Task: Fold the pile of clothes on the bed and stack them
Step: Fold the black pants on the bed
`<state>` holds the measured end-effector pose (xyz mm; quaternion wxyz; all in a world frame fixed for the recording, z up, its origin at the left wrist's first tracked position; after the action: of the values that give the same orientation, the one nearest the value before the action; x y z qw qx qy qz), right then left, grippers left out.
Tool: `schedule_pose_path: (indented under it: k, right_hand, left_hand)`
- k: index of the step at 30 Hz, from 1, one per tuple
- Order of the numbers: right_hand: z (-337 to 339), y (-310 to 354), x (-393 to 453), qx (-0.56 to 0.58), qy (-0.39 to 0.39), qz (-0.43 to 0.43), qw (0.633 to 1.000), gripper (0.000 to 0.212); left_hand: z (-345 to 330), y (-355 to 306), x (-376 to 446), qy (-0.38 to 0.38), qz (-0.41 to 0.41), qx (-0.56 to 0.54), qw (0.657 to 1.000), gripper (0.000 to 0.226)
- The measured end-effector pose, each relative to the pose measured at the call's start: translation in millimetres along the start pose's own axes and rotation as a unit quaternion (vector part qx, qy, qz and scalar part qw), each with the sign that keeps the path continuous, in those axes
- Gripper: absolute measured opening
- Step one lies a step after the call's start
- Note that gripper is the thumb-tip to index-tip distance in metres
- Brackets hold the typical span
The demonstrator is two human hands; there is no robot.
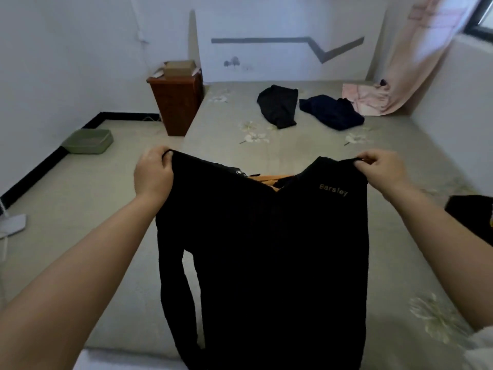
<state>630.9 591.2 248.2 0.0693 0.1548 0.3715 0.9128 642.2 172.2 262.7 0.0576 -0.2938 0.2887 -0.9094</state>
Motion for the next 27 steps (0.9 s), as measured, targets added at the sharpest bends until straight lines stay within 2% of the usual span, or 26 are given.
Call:
schedule_pose_path:
  k: [5, 7, 11, 13, 15, 17, 19, 21, 24, 26, 27]
  right_hand:
    - [-109.8, -69.0, 47.0, 0.001, 0.111, -0.092, 0.99, 0.023]
    - [-141.9, -83.4, 63.5, 0.018, 0.136, -0.1, 0.986, 0.025]
    - [-168.0, -100.7, 107.3, 0.082, 0.047, -0.118, 0.988, 0.028]
    - [-182.2, -114.6, 117.1, 0.103, 0.047, -0.148, 0.982, 0.028]
    - [-208.1, -134.8, 117.7, 0.093, 0.128, -0.201, 0.967, 0.029]
    - [-232.7, -152.9, 112.9, 0.073, 0.224, -0.261, 0.936, 0.035]
    - [-247.3, -157.4, 119.4, 0.065, 0.26, -0.276, 0.923, 0.03]
    - [-257.7, -152.4, 141.1, 0.07, 0.251, -0.267, 0.928, 0.023]
    - [-269.8, -142.4, 184.1, 0.118, 0.2, -0.281, 0.931, 0.023]
    - [-275.6, -140.2, 215.3, 0.144, 0.149, -0.276, 0.938, 0.025]
    - [-279.0, -141.3, 228.7, 0.144, 0.119, -0.259, 0.948, 0.025]
  left_hand:
    - [-99.0, 57.1, 14.8, 0.109, 0.075, 0.072, 0.989, 0.022]
    - [-127.6, 69.0, 22.8, 0.134, 0.08, 0.08, 0.984, 0.022]
    - [-169.0, 84.9, 51.1, 0.119, 0.071, 0.061, 0.989, 0.02]
    - [-188.4, 96.5, 58.1, 0.121, 0.069, 0.047, 0.989, 0.019]
    - [-210.6, 112.4, 57.4, 0.156, 0.082, 0.042, 0.984, 0.018]
    - [-233.8, 130.5, 55.3, 0.201, 0.104, 0.044, 0.973, 0.018]
    - [-255.9, 143.4, 57.6, 0.235, 0.112, 0.04, 0.965, 0.018]
    - [-278.3, 151.8, 69.6, 0.255, 0.117, 0.025, 0.959, 0.019]
    - [-314.7, 163.6, 102.2, 0.266, 0.187, -0.066, 0.943, 0.016]
    - [-335.2, 169.3, 126.8, 0.243, 0.225, -0.137, 0.934, 0.012]
    - [-345.1, 171.3, 139.1, 0.227, 0.216, -0.149, 0.938, 0.01]
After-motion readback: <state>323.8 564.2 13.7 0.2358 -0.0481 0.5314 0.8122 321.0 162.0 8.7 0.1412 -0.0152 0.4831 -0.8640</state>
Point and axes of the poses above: each hand's wrist, its own x-axis towards the middle knuckle, its own z-axis out of the back of the hand, y = z × x, the point moved 6 cm from there along x, towards the middle knuckle, and after that the axes turned 1 degree about -y, right-handed, at the moved point
